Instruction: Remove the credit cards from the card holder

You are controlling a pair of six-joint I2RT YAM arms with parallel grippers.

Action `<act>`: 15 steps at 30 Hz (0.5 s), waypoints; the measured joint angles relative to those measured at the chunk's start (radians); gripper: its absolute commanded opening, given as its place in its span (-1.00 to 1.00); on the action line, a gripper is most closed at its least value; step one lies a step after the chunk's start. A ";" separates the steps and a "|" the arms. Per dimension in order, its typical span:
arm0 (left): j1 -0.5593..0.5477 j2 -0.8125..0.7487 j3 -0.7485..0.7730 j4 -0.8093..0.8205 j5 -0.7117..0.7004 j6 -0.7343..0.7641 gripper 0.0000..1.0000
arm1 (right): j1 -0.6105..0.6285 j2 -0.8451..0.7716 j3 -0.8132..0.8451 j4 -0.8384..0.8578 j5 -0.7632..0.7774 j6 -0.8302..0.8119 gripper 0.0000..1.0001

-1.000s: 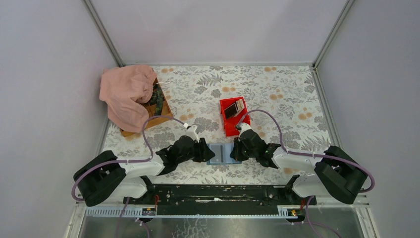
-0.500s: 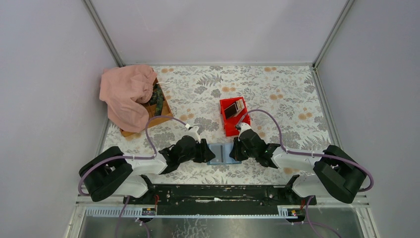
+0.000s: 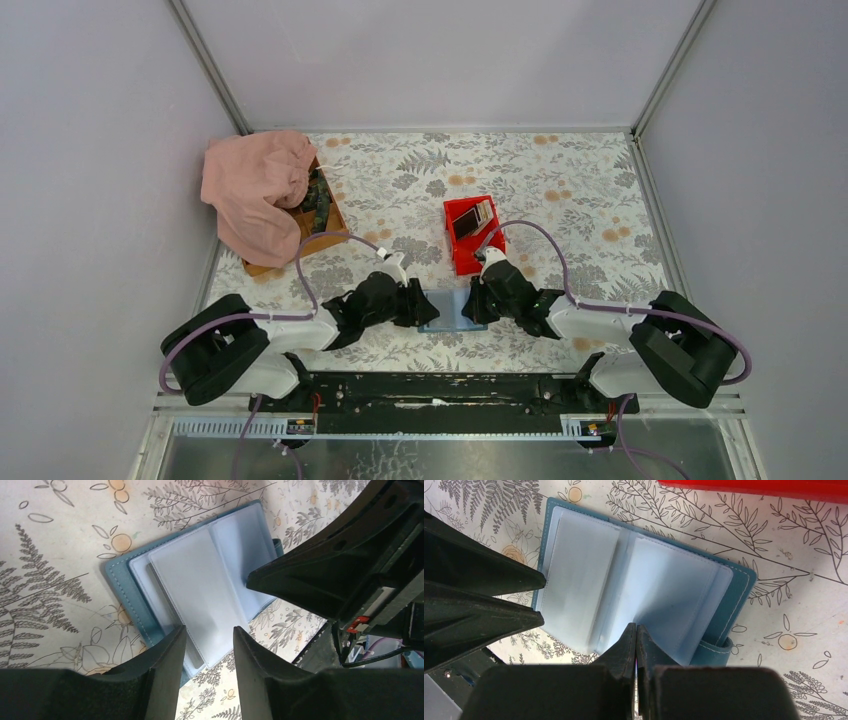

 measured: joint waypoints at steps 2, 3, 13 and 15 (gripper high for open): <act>-0.001 0.000 0.007 0.002 0.002 -0.002 -0.06 | 0.000 0.003 0.000 0.006 -0.001 0.000 -1.00; -0.001 0.000 0.010 0.004 0.003 -0.003 -0.06 | 0.000 0.003 0.000 0.006 -0.001 0.000 -1.00; -0.001 0.034 0.013 0.027 0.018 -0.010 -0.06 | 0.000 -0.004 -0.004 0.005 0.001 0.000 -1.00; -0.001 0.035 0.013 0.036 0.022 -0.012 -0.06 | 0.000 -0.017 -0.009 -0.005 0.003 0.000 -1.00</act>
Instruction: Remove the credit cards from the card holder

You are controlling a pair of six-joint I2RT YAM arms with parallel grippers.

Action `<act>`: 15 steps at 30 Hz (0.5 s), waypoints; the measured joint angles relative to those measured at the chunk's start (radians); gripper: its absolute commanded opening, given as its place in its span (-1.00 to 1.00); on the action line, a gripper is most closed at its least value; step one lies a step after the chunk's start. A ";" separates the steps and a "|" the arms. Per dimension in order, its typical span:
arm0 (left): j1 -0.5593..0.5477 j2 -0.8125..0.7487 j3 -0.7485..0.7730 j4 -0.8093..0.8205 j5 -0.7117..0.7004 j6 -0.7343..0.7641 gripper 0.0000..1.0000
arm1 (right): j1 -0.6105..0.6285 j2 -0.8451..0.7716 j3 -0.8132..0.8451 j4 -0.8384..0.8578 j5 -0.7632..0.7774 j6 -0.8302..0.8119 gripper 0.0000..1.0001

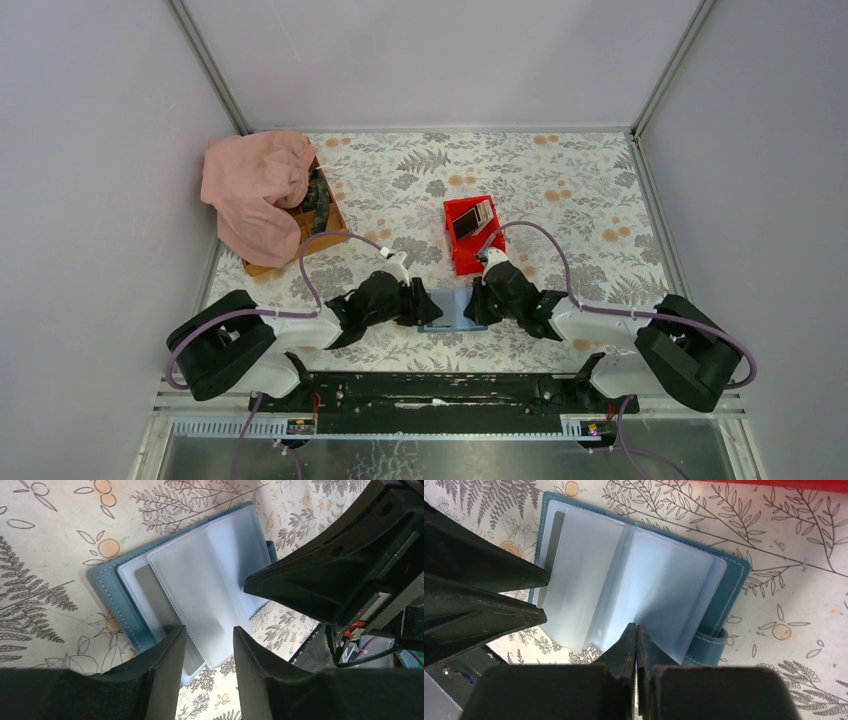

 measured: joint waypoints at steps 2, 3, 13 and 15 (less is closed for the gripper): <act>-0.003 0.000 0.002 0.008 0.003 -0.002 -0.06 | 0.000 -0.020 -0.006 -0.017 0.002 0.000 -1.00; -0.005 0.000 0.002 0.014 0.004 -0.002 -0.06 | 0.000 -0.034 -0.009 -0.029 0.004 0.000 -0.99; -0.026 0.045 0.035 0.051 0.015 -0.007 -0.06 | 0.000 -0.280 -0.027 -0.159 0.064 0.000 -1.00; -0.030 0.062 0.043 0.060 0.018 -0.009 -0.06 | 0.000 -0.333 -0.027 -0.192 0.082 0.001 -1.00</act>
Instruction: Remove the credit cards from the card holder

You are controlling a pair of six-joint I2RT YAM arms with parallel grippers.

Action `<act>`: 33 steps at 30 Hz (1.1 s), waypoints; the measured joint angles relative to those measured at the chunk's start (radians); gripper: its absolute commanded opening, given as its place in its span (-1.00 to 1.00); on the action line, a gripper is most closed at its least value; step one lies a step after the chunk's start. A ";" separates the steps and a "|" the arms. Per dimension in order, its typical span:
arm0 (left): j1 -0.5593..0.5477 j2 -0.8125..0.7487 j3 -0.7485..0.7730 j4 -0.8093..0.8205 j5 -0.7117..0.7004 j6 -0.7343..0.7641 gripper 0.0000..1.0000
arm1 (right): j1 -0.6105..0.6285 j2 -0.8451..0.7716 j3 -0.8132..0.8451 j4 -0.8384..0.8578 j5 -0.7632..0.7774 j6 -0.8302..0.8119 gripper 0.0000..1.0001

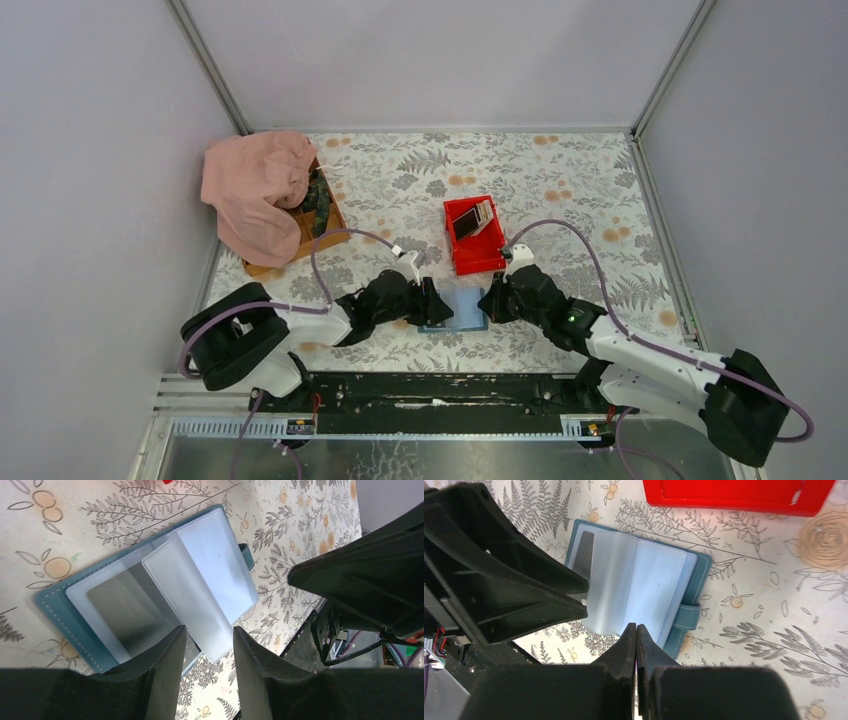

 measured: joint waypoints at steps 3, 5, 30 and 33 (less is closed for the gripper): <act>-0.008 0.025 0.013 0.018 0.003 -0.002 -0.06 | 0.000 -0.101 0.000 -0.064 0.037 0.000 -0.99; -0.014 0.037 0.023 0.027 0.003 -0.004 -0.06 | 0.000 -0.132 0.000 -0.081 0.050 0.000 -1.00; -0.069 0.164 0.137 0.104 0.034 -0.009 -0.04 | 0.000 -0.262 0.000 -0.233 0.114 0.000 -0.93; -0.069 0.092 0.102 0.109 0.026 -0.005 -0.10 | 0.000 -0.247 0.000 -0.212 0.081 0.001 -0.76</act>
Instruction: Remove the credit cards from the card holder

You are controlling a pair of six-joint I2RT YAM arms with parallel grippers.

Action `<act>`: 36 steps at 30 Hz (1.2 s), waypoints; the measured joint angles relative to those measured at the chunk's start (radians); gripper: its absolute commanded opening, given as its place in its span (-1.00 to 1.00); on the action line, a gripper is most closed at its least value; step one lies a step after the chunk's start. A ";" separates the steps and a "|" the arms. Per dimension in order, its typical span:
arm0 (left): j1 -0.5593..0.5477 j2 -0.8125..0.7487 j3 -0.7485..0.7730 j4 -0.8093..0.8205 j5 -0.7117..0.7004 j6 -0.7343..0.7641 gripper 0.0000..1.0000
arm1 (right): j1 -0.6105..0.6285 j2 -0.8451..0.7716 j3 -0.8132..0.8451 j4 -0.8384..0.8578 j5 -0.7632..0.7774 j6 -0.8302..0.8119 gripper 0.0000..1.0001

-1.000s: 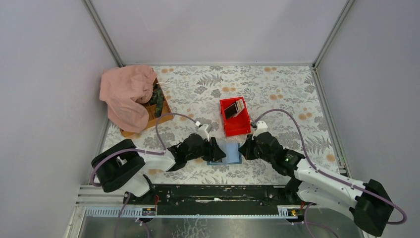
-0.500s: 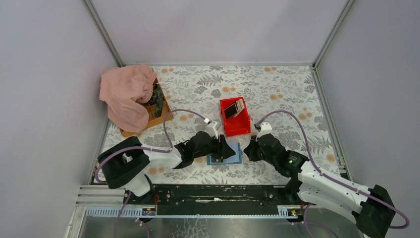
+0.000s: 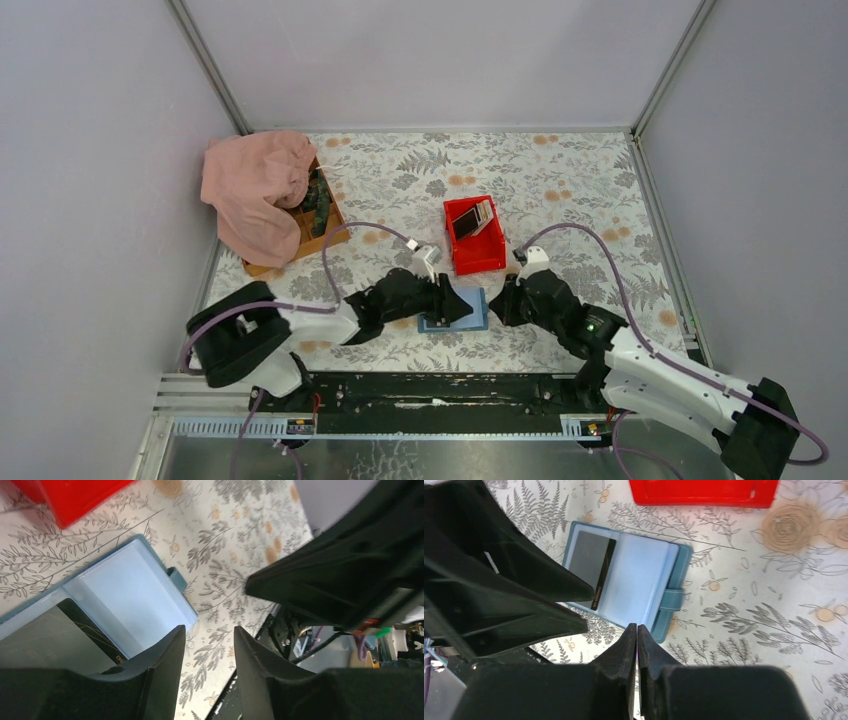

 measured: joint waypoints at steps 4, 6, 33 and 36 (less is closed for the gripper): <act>0.000 -0.149 -0.050 -0.016 -0.042 0.022 -0.78 | 0.000 0.091 0.000 0.083 -0.068 0.006 -0.72; 0.000 -0.204 -0.065 -0.034 -0.069 0.036 -0.96 | 0.000 0.150 0.000 0.122 -0.097 0.008 -0.71; 0.068 -0.116 -0.230 -0.020 -0.080 0.018 -1.00 | 0.000 0.564 0.028 0.587 -0.289 0.071 -0.78; 0.073 -0.098 -0.233 0.002 -0.067 0.011 -1.00 | 0.000 0.578 0.023 0.606 -0.289 0.078 -0.76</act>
